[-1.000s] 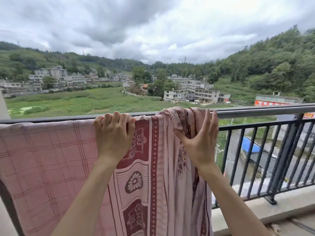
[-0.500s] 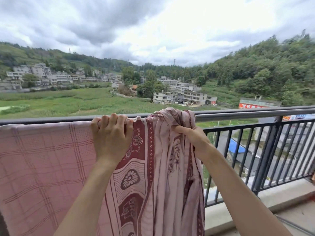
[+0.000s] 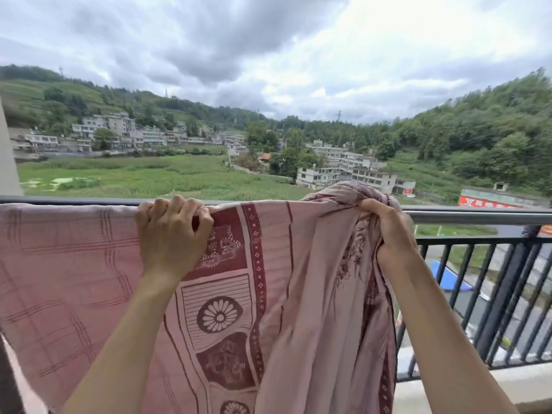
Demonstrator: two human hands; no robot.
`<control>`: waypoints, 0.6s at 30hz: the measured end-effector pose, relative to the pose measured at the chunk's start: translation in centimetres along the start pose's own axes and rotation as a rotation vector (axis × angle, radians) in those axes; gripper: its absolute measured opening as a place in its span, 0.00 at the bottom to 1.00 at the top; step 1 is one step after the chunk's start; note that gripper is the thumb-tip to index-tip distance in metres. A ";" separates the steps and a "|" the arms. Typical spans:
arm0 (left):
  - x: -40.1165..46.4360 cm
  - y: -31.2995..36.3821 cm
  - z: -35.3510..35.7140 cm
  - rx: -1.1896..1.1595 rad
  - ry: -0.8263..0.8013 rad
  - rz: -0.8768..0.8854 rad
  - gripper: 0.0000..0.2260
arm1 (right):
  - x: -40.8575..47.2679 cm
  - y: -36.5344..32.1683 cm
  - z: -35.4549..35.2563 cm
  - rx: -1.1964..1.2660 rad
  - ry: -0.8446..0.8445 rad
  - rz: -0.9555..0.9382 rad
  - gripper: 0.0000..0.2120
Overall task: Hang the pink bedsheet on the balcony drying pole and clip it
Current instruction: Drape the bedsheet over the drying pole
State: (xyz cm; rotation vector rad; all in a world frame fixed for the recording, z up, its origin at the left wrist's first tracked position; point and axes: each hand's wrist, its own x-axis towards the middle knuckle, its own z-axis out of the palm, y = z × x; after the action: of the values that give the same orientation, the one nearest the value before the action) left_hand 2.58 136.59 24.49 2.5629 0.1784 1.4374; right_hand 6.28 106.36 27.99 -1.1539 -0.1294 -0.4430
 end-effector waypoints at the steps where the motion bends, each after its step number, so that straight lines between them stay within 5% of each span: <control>1: 0.1 0.2 0.0 0.009 0.005 -0.014 0.23 | 0.4 0.0 -1.1 0.018 0.027 -0.002 0.08; 5: 0.2 1.2 -0.3 0.029 -0.013 -0.092 0.23 | 1.0 1.0 -3.3 -0.054 -0.087 0.144 0.03; 8: -0.1 4.0 -0.5 0.033 -0.045 -0.133 0.23 | 1.0 1.9 -3.6 -0.113 -0.191 0.253 0.11; 12: -0.5 11.2 0.9 -0.055 -0.067 0.050 0.20 | 1.3 1.9 -3.5 -0.204 -0.237 0.281 0.32; 18: -0.6 12.8 2.7 0.084 -0.145 0.102 0.23 | 2.9 0.3 -5.5 -0.139 -0.241 0.274 0.13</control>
State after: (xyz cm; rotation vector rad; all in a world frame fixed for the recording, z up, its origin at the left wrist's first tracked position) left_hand 4.68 123.68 25.55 2.7694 0.0885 1.2956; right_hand 8.40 100.72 26.41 -1.3375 -0.1486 -0.0702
